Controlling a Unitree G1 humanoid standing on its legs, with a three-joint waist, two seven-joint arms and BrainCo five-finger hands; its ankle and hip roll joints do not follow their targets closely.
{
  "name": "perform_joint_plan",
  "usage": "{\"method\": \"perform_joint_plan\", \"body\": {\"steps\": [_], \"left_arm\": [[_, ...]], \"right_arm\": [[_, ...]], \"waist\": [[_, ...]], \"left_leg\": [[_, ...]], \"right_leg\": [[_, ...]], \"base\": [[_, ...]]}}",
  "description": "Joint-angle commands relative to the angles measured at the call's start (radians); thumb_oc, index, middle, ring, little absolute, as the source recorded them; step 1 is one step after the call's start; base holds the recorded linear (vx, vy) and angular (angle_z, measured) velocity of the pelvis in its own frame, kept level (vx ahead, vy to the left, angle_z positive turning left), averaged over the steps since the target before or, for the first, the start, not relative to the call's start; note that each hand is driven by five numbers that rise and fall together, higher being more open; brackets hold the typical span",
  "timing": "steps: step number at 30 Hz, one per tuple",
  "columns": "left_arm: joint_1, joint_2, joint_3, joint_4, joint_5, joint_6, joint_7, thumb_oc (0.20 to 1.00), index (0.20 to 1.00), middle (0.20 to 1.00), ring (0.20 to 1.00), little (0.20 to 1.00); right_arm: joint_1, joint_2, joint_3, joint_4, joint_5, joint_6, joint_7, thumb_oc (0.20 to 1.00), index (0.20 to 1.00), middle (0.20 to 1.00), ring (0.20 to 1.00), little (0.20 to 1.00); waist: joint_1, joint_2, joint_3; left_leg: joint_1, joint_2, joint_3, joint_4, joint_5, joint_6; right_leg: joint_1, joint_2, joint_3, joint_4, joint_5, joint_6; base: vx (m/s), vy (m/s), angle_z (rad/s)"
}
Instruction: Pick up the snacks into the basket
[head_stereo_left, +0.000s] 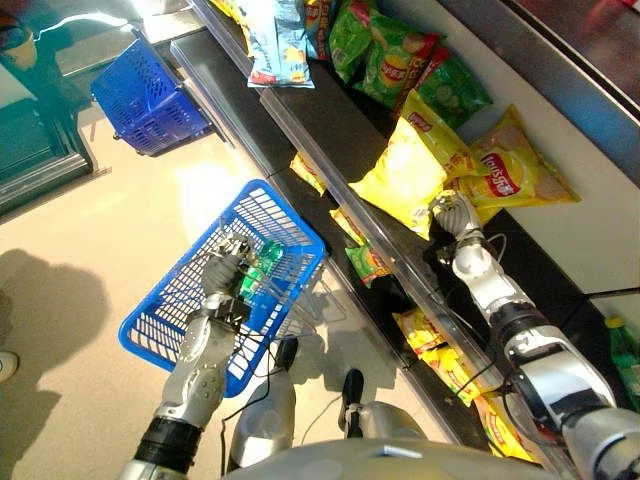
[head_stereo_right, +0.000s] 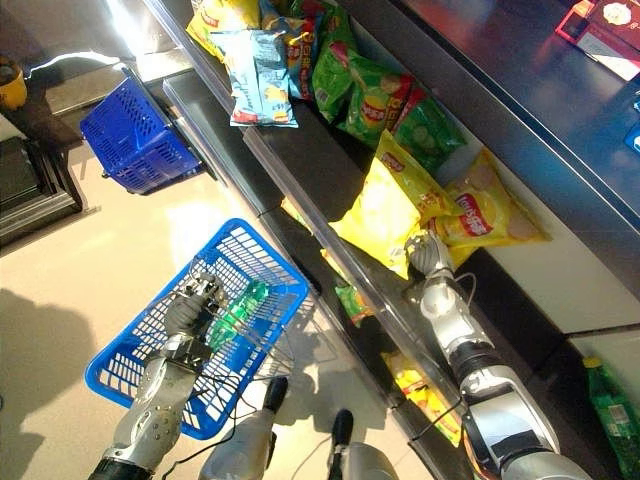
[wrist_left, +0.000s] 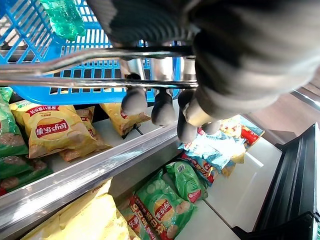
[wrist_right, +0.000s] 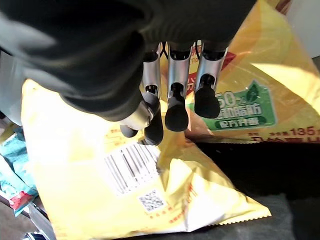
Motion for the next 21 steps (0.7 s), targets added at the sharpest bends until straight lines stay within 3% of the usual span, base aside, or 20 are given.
{"method": "perform_joint_plan", "body": {"steps": [1,2,3,4,6,7,10,11,12,13,21], "left_arm": [[-0.040,-0.013,0.052,-0.239,0.086,-0.152,-0.066,0.200,0.200,0.200,0.200,0.200],[-0.045,-0.015,0.052,-0.235,0.084,-0.150,-0.064,0.200,0.200,0.200,0.200,0.200],[-0.045,-0.014,0.052,-0.235,0.084,-0.150,-0.064,0.200,0.200,0.200,0.200,0.200],[-0.053,-0.013,0.053,-0.230,0.086,-0.146,-0.059,0.200,0.200,0.200,0.200,0.200],[-0.056,-0.018,0.055,-0.227,0.090,-0.136,-0.050,0.200,0.200,0.200,0.200,0.200],[-0.054,-0.019,0.060,-0.226,0.092,-0.133,-0.044,0.200,0.200,0.200,0.200,0.200],[-0.056,-0.019,0.085,-0.233,0.104,-0.131,-0.044,0.200,0.200,0.200,0.200,0.200],[-0.056,-0.019,0.085,-0.234,0.105,-0.131,-0.043,0.200,0.200,0.200,0.200,0.200],[-0.056,-0.022,0.094,-0.229,0.121,-0.137,-0.060,0.200,0.200,0.200,0.200,0.200],[-0.058,-0.022,0.092,-0.225,0.126,-0.139,-0.066,0.200,0.200,0.200,0.200,0.200],[-0.063,-0.026,0.085,-0.214,0.125,-0.145,-0.071,0.200,0.200,0.200,0.200,0.200]], "right_arm": [[0.006,-0.015,-0.024,-0.037,0.054,-0.048,-0.049,0.200,0.200,0.200,0.200,0.200],[0.021,0.007,-0.042,-0.039,0.116,-0.058,-0.042,0.200,0.200,0.200,0.200,0.200],[0.022,0.007,-0.043,-0.039,0.117,-0.058,-0.042,0.413,0.413,0.413,0.413,0.413],[0.038,0.034,-0.054,-0.044,0.201,-0.070,-0.017,1.000,1.000,1.000,1.000,1.000],[0.066,0.077,-0.079,-0.064,0.358,-0.094,0.012,1.000,1.000,1.000,1.000,1.000],[0.074,0.080,-0.081,-0.073,0.357,-0.090,0.009,1.000,1.000,1.000,1.000,1.000],[0.107,0.032,-0.065,-0.174,0.171,-0.065,-0.013,1.000,1.000,1.000,1.000,1.000],[0.110,0.032,-0.065,-0.176,0.169,-0.063,-0.013,1.000,1.000,1.000,1.000,1.000],[0.131,-0.040,-0.050,-0.215,-0.005,-0.053,-0.010,1.000,1.000,1.000,1.000,1.000],[0.138,-0.059,-0.054,-0.215,-0.036,-0.051,-0.006,1.000,1.000,1.000,1.000,1.000],[0.137,-0.094,-0.069,-0.292,-0.069,-0.061,0.004,1.000,1.000,1.000,1.000,1.000]], "waist": [[-0.007,0.018,-0.104],[-0.010,0.017,-0.107],[-0.010,0.017,-0.107],[-0.014,0.014,-0.109],[-0.019,0.009,-0.110],[-0.020,0.007,-0.112],[-0.027,0.002,-0.114],[-0.026,0.002,-0.114],[-0.030,-0.002,-0.116],[-0.034,-0.005,-0.121],[-0.047,-0.020,-0.142]], "left_leg": [[0.094,-0.037,0.017,-0.057,-0.104,0.048],[0.097,-0.039,0.018,-0.056,-0.106,0.048],[0.097,-0.039,0.018,-0.056,-0.106,0.048],[0.101,-0.039,0.021,-0.055,-0.108,0.048],[0.105,-0.038,0.028,-0.053,-0.110,0.048],[0.107,-0.037,0.030,-0.053,-0.111,0.049],[0.110,-0.036,0.038,-0.051,-0.114,0.050],[0.111,-0.036,0.039,-0.050,-0.115,0.050],[0.119,-0.037,0.040,-0.050,-0.120,0.052],[0.121,-0.038,0.040,-0.049,-0.122,0.053],[0.137,-0.036,0.060,-0.043,-0.134,0.057]], "right_leg": [[-0.098,-0.035,0.010,0.111,0.084,0.100],[-0.097,-0.038,0.011,0.115,0.086,0.101],[-0.097,-0.038,0.012,0.116,0.085,0.101],[-0.096,-0.039,0.014,0.118,0.087,0.102],[-0.095,-0.040,0.017,0.116,0.089,0.103],[-0.093,-0.039,0.019,0.116,0.089,0.103],[-0.095,-0.038,0.028,0.126,0.093,0.105],[-0.095,-0.038,0.029,0.126,0.093,0.105],[-0.091,-0.039,0.030,0.132,0.094,0.108],[-0.090,-0.040,0.034,0.133,0.099,0.110],[-0.084,-0.039,0.054,0.134,0.104,0.114]], "base": [[0.01,0.012,0.03],[0.00,0.008,0.03],[0.00,0.000,0.00],[0.00,0.000,0.00],[0.00,0.000,0.00],[0.00,0.000,0.00],[-0.02,0.012,-0.08],[0.00,0.016,-0.06],[0.00,0.016,-0.07],[0.00,0.025,-0.03],[0.00,0.022,-0.07]]}}
